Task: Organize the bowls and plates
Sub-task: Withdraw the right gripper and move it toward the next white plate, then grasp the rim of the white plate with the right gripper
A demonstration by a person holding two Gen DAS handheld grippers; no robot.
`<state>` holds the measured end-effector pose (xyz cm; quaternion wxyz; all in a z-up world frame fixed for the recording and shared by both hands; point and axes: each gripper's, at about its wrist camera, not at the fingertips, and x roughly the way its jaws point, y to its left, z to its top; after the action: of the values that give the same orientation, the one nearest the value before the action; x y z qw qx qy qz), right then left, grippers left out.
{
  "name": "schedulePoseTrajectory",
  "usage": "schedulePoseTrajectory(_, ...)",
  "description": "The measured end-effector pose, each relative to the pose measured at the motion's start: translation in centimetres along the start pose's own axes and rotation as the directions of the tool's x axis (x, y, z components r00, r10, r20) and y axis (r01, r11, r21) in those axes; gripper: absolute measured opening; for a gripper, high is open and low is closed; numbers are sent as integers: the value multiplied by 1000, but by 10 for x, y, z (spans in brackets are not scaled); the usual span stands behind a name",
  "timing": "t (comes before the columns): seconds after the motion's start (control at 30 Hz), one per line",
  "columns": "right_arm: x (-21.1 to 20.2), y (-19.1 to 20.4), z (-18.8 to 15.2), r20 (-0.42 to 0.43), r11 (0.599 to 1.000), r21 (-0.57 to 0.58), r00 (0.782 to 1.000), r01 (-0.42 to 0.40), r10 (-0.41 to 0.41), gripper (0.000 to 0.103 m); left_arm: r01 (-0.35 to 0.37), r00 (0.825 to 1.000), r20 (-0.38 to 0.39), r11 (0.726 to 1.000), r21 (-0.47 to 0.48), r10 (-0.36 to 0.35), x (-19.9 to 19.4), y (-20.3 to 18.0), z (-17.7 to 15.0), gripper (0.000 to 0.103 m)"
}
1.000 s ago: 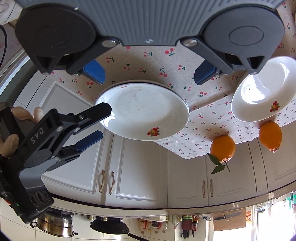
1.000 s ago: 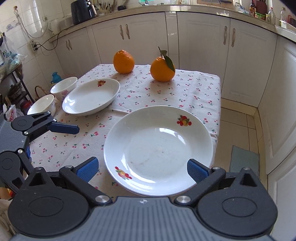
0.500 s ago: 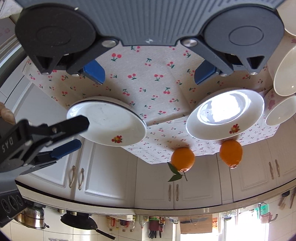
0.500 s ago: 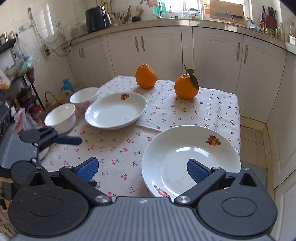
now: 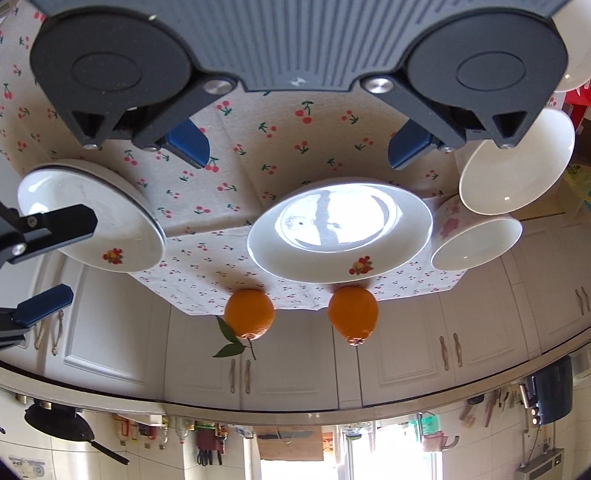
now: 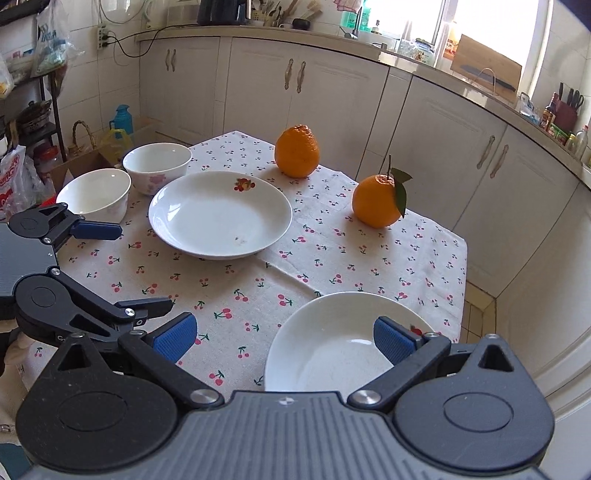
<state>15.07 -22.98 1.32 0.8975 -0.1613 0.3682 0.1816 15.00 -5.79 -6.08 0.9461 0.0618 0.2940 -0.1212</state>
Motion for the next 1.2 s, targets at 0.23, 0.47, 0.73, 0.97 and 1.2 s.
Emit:
schedulePoseTrajectory(0.23, 23, -4, 13, -15, 997, -26, 998, -67, 67, 103, -49, 998, -49, 998, -46, 47, 27, 2, -1, 102)
schedulePoseTrajectory(0.47, 48, -13, 28, -23, 987, -50, 988, -155, 154, 103, -93, 994, -69, 993, -72, 88, 45, 4, 3, 102)
schedulePoseTrajectory(0.73, 80, -25, 55, -19, 965, -68, 968, -251, 251, 103, -118, 991, -75, 990, -83, 112, 58, 6, 7, 102)
schedulePoseTrajectory(0.97, 110, -28, 81, -39, 936, -109, 943, -334, 332, 103, -141, 989, -56, 987, -76, 137, 61, 3, 12, 102)
schedulePoseTrajectory(1.2, 145, -25, 102, -92, 909, -151, 921, -388, 378, 103, -158, 987, -53, 980, -124, 153, 65, 2, 13, 102)
